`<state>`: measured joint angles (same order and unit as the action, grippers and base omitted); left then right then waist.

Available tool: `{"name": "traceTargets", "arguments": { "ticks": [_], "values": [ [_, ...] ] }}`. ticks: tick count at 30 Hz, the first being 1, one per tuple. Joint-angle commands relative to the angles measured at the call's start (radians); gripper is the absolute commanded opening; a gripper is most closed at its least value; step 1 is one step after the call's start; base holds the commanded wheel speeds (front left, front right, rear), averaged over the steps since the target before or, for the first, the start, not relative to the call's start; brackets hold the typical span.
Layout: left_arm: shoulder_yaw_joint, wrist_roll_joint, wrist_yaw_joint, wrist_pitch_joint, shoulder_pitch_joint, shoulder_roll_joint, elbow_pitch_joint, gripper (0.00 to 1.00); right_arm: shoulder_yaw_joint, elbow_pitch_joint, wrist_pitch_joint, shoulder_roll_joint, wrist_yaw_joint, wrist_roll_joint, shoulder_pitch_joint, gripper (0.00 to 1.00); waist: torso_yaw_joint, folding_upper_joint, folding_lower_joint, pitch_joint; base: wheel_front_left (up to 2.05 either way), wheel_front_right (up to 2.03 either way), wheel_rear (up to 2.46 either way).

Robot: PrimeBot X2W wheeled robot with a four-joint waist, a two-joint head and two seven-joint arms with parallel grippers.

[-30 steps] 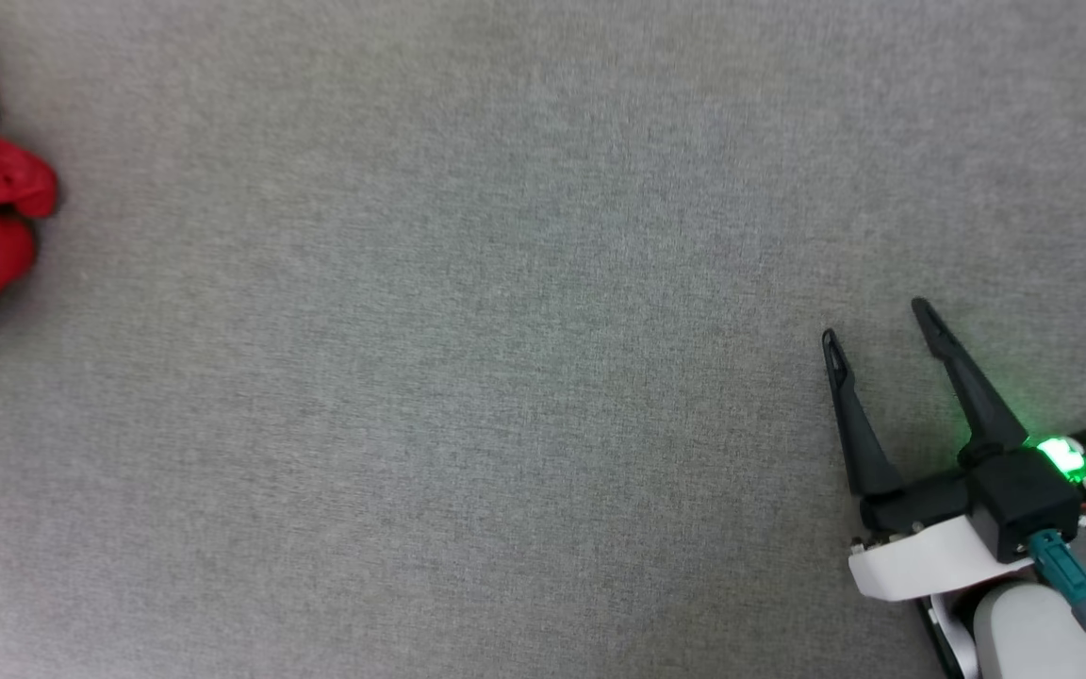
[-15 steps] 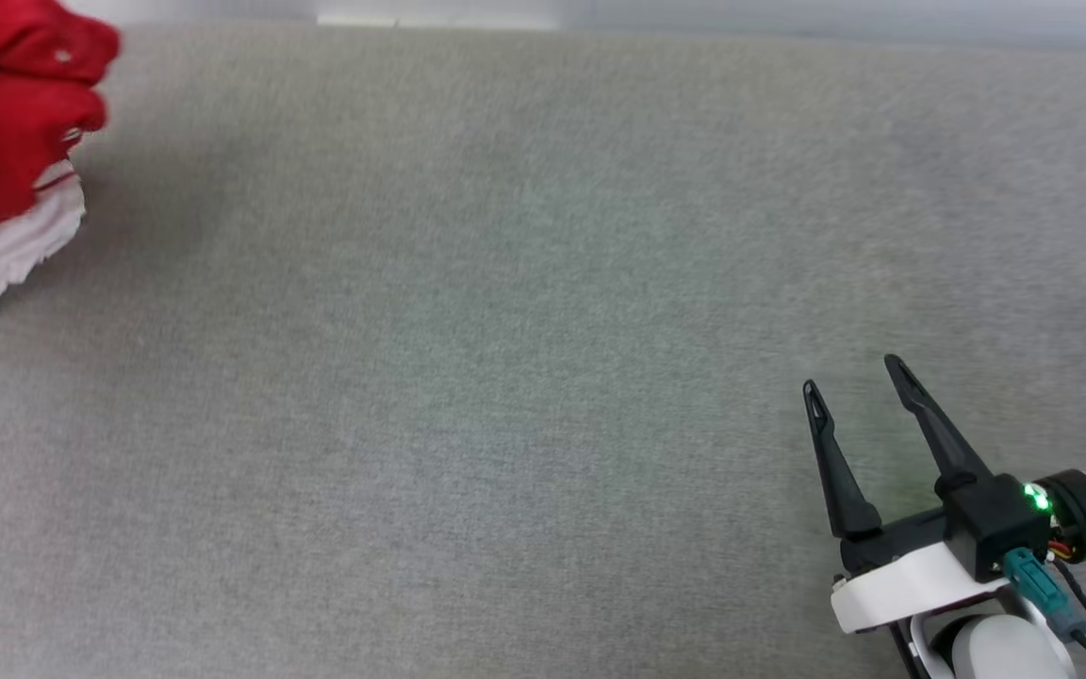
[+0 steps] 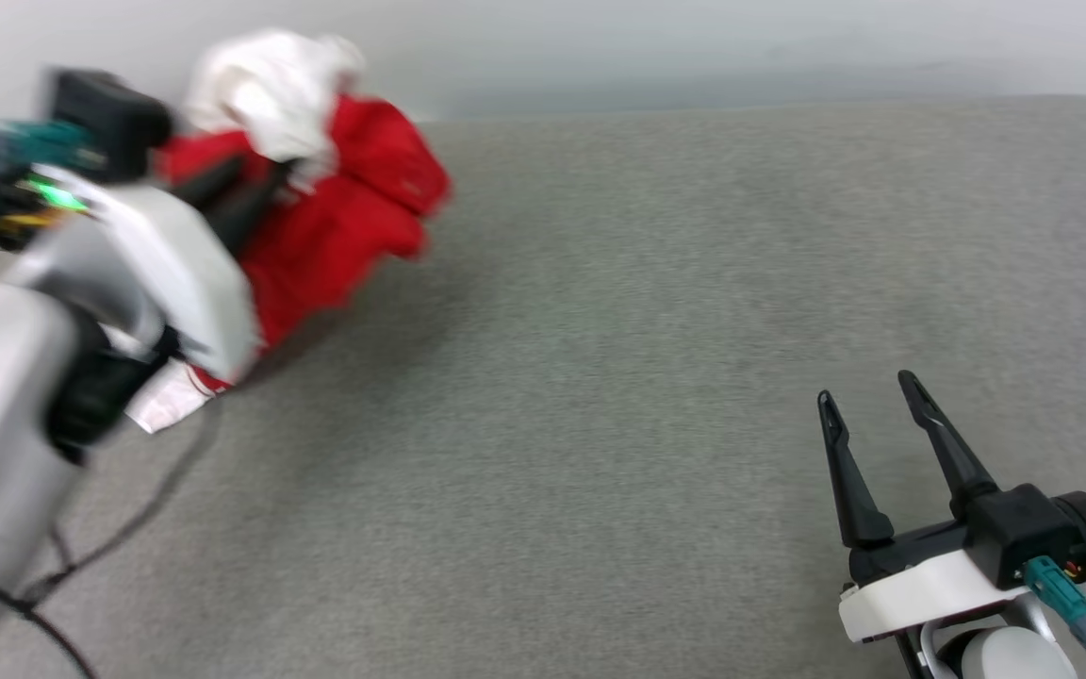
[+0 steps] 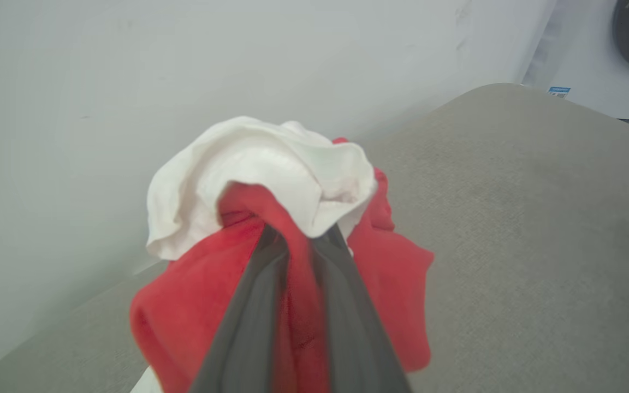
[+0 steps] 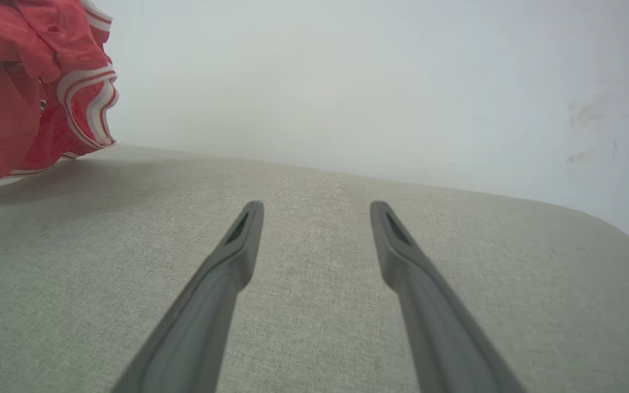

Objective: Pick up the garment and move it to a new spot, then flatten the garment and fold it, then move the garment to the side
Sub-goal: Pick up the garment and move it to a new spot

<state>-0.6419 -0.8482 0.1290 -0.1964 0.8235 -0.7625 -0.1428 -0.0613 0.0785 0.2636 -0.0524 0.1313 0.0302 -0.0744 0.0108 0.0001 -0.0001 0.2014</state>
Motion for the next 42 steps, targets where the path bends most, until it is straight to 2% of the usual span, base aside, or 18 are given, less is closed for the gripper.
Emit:
{"name": "traceTargets", "arguments": {
  "ticks": [1,7,13,20,21,22,28,33,36,39,42],
  "values": [
    [-0.032,0.012,-0.003,-0.006,-0.019,0.043,0.022,0.00,0.007,-0.006,0.002,0.004,-0.001,-0.013,0.009,1.00,-0.045,-0.0001,0.0001,-0.019,0.00,0.00,0.00],
    [-0.151,0.063,-0.017,-0.015,-0.040,0.194,0.028,0.00,0.021,-0.024,0.002,0.003,-0.001,-0.037,-0.009,1.00,-0.117,-0.0001,0.0001,-0.008,0.00,0.00,0.00],
    [-0.253,0.110,-0.022,-0.002,-0.040,0.349,-0.067,0.00,0.023,-0.041,0.002,0.003,-0.001,-0.072,-0.033,1.00,-0.190,-0.0001,0.0001,0.033,0.00,0.00,0.00],
    [-0.341,0.175,-0.032,0.001,-0.010,0.469,-0.225,0.00,0.026,-0.051,0.002,0.004,-0.001,-0.105,-0.042,1.00,-0.239,-0.0001,0.0001,0.073,0.00,0.00,0.00],
    [-0.350,0.190,-0.036,0.011,-0.005,0.487,-0.254,0.68,0.025,-0.050,0.002,0.003,-0.001,-0.110,-0.045,1.00,-0.246,-0.0001,0.0001,0.078,0.00,0.00,0.00],
    [-0.356,0.202,-0.048,0.027,-0.001,0.506,-0.281,1.00,0.024,-0.049,0.002,0.003,-0.001,-0.113,-0.048,1.00,-0.252,-0.0001,0.0001,0.082,0.00,0.00,0.00],
    [-0.378,0.240,-0.041,0.137,0.035,0.609,-0.376,1.00,0.029,-0.043,0.002,0.003,-0.001,-0.127,-0.041,1.00,-0.255,-0.0001,0.0001,0.082,0.00,0.00,0.00],
    [-0.385,0.254,-0.034,0.251,0.045,0.654,-0.406,1.00,0.027,-0.024,0.002,0.003,-0.001,-0.125,-0.029,1.00,-0.228,-0.0001,0.0001,0.044,0.00,0.00,0.00],
    [-0.391,0.266,-0.032,0.303,0.047,0.660,-0.424,1.00,0.026,-0.019,0.002,0.003,-0.001,-0.114,-0.025,1.00,-0.204,-0.0001,0.0001,0.014,0.00,0.00,0.00],
    [-0.354,0.256,-0.057,0.368,0.032,0.648,-0.433,1.00,0.035,-0.022,0.002,0.003,-0.001,-0.111,-0.017,1.00,-0.176,-0.0001,0.0001,-0.016,0.00,0.00,0.00],
    [-0.311,0.246,-0.094,0.419,0.007,0.612,-0.431,1.00,0.047,-0.029,0.002,0.003,-0.001,-0.104,-0.001,1.00,-0.142,-0.0001,0.0001,-0.048,0.00,0.00,0.00]
  ]
}}
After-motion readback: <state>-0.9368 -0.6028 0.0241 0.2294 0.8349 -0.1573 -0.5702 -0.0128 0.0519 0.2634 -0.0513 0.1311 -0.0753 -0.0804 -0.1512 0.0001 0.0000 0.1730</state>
